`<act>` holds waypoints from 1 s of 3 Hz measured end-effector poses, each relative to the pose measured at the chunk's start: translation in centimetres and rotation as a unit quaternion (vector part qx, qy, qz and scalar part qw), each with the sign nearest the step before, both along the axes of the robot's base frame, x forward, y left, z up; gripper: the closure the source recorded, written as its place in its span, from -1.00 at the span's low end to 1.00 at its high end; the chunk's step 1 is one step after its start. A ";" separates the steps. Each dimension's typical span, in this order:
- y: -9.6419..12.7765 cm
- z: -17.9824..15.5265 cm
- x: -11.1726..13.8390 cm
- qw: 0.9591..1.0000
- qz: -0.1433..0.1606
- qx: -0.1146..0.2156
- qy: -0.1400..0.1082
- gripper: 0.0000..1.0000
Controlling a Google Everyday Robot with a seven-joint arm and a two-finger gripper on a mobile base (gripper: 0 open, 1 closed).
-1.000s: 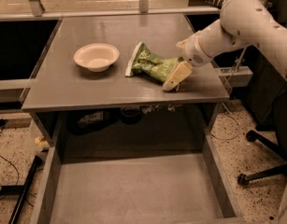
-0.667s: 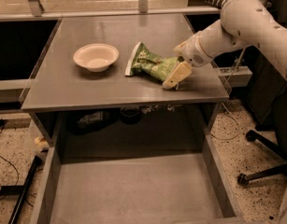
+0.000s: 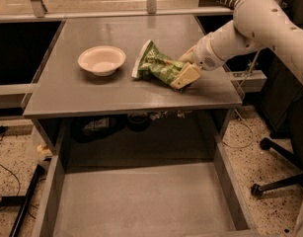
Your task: Place green jalapeno chip bag into top drawer
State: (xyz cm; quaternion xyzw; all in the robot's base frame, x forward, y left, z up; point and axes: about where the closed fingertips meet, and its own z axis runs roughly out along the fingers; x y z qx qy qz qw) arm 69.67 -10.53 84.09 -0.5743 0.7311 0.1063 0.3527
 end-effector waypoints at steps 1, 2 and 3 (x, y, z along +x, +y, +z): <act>0.0 0.0 0.0 1.000 0.000 0.000 0.000 0.79; 0.0 0.0 0.0 1.000 0.000 0.000 0.000 1.00; 0.1 0.1 -0.6 1.000 0.003 0.002 0.001 1.00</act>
Offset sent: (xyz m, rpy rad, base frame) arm 0.0000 0.0000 0.0000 0.0000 0.0000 0.0000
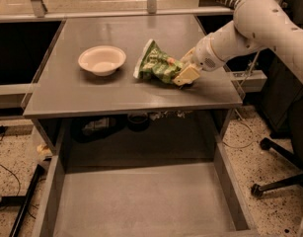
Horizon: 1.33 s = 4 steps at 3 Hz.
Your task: Place green jalapeno chip bag into top drawer
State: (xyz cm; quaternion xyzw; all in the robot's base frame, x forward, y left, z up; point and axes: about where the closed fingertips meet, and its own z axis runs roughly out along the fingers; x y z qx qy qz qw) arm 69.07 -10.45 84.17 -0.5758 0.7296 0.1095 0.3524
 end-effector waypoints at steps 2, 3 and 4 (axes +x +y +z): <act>-1.5 3.5 -2.9 1.000 -0.017 0.008 -0.020 1.00; -2.3 5.4 -4.9 0.999 -0.019 0.016 -0.036 1.00; -3.2 6.4 -8.6 0.998 -0.017 0.019 -0.061 1.00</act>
Offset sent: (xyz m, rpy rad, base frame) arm -0.0488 -0.0317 0.0655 0.0271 -0.0767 -0.0610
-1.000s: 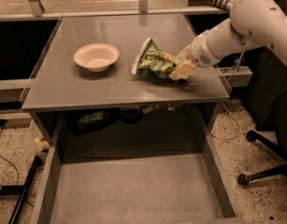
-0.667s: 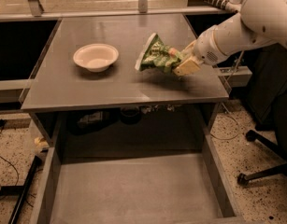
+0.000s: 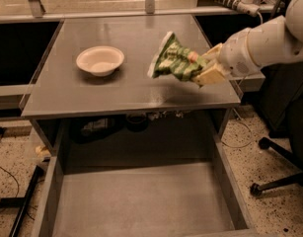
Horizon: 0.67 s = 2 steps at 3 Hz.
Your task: Place green jalapeno chip bag into top drawer
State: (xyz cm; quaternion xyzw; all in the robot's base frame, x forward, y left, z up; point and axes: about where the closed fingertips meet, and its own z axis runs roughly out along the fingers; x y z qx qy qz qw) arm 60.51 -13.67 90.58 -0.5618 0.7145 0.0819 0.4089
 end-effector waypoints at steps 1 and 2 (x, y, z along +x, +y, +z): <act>-1.2 -1.0 -5.3 1.000 0.003 0.000 -0.019 1.00; -2.6 -3.5 -11.2 1.000 0.007 -0.008 -0.022 1.00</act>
Offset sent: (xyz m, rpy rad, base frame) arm -0.1895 -0.0532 -0.0756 -0.0403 -0.0348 0.0153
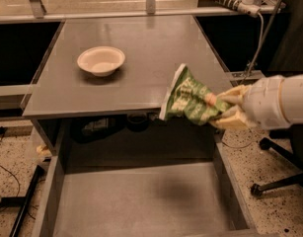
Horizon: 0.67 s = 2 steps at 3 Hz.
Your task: Place green jalapeno chip bag into top drawer
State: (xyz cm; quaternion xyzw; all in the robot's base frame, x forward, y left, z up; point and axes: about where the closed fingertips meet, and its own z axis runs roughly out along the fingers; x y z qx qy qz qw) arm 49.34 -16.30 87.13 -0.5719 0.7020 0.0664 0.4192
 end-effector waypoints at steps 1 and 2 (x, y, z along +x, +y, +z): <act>-0.8 -3.2 -5.1 1.000 0.007 -0.002 0.006 1.00; -0.5 -7.5 -7.7 0.999 0.020 0.002 0.034 1.00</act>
Offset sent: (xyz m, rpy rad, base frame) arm -0.1087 -0.0047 -0.1293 0.0224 0.1402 0.0695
